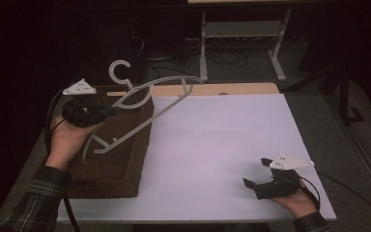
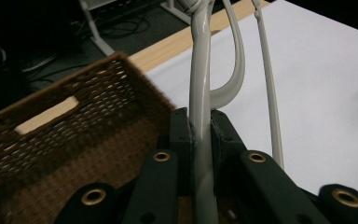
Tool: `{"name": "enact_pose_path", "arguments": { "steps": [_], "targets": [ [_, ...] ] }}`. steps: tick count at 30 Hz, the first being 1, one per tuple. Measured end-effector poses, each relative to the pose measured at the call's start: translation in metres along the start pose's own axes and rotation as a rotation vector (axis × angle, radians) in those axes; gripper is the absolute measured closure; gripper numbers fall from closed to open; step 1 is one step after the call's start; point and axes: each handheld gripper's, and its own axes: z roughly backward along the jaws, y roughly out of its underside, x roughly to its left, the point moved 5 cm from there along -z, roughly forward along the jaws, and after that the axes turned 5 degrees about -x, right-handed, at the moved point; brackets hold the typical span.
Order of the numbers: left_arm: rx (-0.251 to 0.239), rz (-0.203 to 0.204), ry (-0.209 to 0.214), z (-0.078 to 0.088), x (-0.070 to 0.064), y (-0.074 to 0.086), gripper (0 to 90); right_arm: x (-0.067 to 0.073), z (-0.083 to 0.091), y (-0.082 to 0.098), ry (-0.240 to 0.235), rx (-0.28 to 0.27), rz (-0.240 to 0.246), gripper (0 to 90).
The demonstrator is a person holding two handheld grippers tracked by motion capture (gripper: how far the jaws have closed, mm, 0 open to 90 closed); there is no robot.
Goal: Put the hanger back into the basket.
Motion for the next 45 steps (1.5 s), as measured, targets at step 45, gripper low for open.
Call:
{"name": "enact_pose_path", "arguments": {
  "steps": [45],
  "targets": [
    [0.096, 0.100, -0.226, 0.048, 0.099, 0.101, 81.8, -0.006, -0.003, 0.002, 0.034, 0.015, -0.015, 3.8]
  ]
}}
